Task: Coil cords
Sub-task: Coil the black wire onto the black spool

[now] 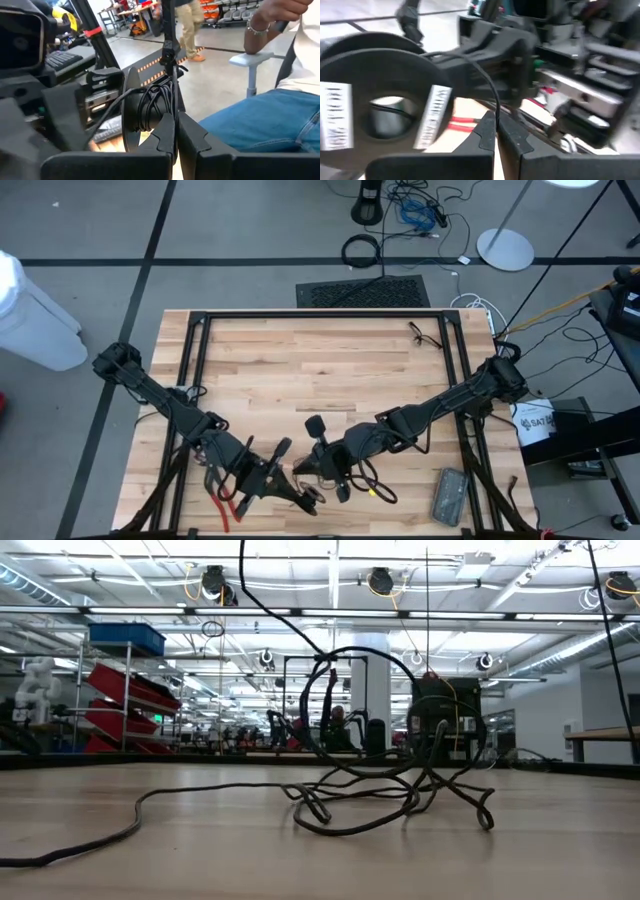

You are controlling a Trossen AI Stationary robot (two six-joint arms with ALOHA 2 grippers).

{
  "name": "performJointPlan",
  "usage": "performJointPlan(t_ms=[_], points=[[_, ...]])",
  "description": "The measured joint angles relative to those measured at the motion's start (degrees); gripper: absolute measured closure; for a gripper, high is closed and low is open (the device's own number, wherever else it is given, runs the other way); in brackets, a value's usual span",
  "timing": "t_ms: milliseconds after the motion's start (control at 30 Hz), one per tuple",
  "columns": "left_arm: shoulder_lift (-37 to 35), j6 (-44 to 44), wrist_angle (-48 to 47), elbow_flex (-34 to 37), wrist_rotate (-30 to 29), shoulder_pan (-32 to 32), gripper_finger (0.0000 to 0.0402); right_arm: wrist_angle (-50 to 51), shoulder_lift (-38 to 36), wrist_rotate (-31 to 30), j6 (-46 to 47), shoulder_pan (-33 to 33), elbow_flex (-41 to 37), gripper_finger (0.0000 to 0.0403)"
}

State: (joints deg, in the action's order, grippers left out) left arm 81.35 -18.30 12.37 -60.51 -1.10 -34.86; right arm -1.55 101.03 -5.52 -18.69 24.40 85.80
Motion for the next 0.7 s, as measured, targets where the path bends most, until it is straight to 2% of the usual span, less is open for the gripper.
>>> performJointPlan(t_ms=[133, 500, 700], points=[[0.05, -1.66, 2.83, 0.00, -0.55, -0.01, 0.0393, 0.05, 0.00, 2.93, 1.39, 0.04, 0.00, 0.0401], [0.05, -3.56, 3.74, 0.00, -1.10, -0.16, 0.0393, 4.61, 0.00, 2.93, 4.72, 0.04, 0.02, 0.0380], [-0.13, -4.38, 3.96, 0.00, -4.38, -1.06, 0.0393, 7.11, 0.00, 5.75, 7.19, 0.00, 0.02, 0.0371]])
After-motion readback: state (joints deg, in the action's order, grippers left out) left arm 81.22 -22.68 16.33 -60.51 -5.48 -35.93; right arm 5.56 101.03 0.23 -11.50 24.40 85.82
